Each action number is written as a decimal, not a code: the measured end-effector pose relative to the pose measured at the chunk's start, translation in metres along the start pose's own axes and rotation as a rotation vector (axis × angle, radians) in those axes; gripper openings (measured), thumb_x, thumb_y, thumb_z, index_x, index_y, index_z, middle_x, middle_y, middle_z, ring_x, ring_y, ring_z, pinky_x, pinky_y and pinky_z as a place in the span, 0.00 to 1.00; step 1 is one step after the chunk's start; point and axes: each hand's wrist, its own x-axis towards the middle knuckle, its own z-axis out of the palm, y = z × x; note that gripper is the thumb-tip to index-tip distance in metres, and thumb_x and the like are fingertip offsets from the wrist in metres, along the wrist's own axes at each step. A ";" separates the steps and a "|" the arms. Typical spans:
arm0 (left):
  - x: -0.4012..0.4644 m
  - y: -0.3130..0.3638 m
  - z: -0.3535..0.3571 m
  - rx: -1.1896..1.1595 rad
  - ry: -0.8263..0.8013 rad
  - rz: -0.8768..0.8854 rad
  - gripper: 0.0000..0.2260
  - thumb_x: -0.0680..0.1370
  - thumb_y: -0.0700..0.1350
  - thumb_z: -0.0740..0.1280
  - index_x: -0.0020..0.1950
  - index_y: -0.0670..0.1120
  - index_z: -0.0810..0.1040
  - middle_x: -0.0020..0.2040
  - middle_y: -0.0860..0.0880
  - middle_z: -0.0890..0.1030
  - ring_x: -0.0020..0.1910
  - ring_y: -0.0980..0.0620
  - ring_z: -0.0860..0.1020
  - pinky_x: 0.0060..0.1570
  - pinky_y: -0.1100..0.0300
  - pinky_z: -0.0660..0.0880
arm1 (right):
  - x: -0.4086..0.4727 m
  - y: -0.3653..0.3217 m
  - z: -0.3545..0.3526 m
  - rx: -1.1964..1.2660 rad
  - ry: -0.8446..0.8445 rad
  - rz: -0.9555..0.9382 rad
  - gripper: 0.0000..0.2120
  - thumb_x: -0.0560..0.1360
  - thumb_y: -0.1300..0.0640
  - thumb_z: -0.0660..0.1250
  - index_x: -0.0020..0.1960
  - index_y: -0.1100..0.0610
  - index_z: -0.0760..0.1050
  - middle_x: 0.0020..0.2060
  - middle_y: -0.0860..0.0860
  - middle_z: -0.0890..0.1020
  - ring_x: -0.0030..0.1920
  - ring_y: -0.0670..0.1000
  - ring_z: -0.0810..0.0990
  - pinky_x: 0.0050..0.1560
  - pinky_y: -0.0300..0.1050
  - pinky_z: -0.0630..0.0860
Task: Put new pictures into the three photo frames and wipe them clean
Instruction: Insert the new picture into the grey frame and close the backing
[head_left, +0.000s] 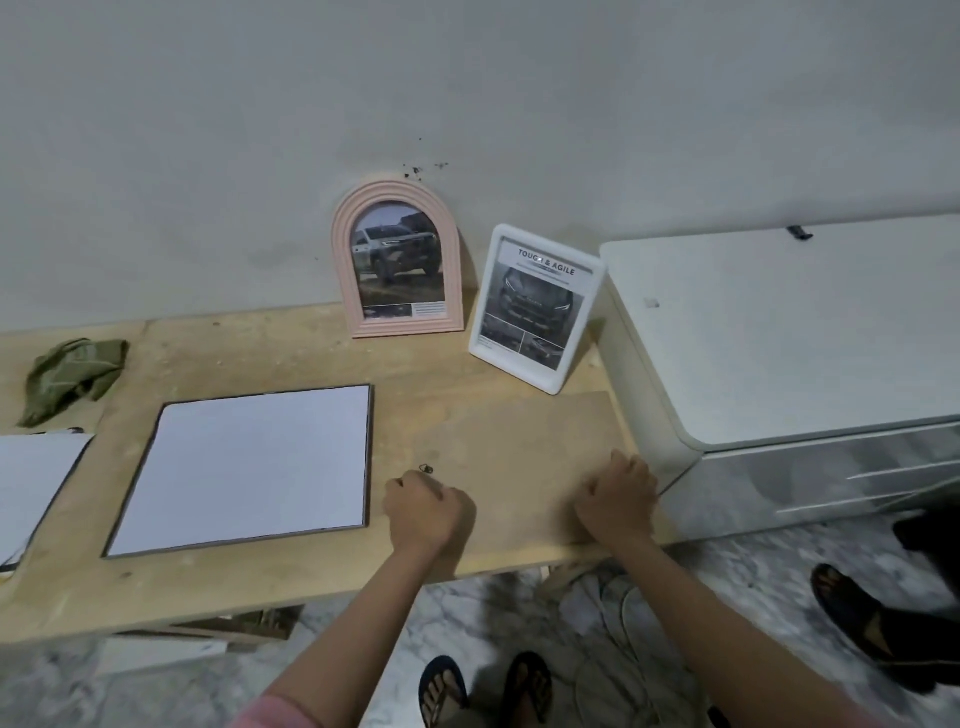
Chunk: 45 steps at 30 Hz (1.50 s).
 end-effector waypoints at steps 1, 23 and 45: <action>0.002 0.002 0.001 -0.011 0.006 -0.016 0.18 0.76 0.47 0.64 0.61 0.39 0.71 0.61 0.38 0.70 0.58 0.38 0.72 0.58 0.50 0.71 | 0.000 -0.002 0.000 0.000 -0.007 0.004 0.25 0.70 0.58 0.62 0.66 0.62 0.64 0.64 0.62 0.66 0.62 0.64 0.66 0.63 0.54 0.63; 0.020 -0.025 -0.044 -0.233 0.185 -0.269 0.16 0.71 0.39 0.64 0.59 0.43 0.76 0.58 0.40 0.77 0.56 0.39 0.76 0.56 0.49 0.73 | -0.013 -0.042 -0.002 0.380 0.032 0.317 0.24 0.71 0.54 0.63 0.65 0.61 0.66 0.65 0.63 0.63 0.64 0.64 0.61 0.58 0.54 0.66; 0.153 -0.222 -0.253 -0.187 0.186 -0.125 0.18 0.72 0.38 0.65 0.61 0.41 0.78 0.58 0.40 0.78 0.56 0.40 0.77 0.54 0.53 0.74 | -0.099 -0.307 0.121 0.289 -0.035 0.114 0.22 0.72 0.58 0.63 0.65 0.63 0.68 0.62 0.62 0.68 0.61 0.64 0.67 0.61 0.51 0.64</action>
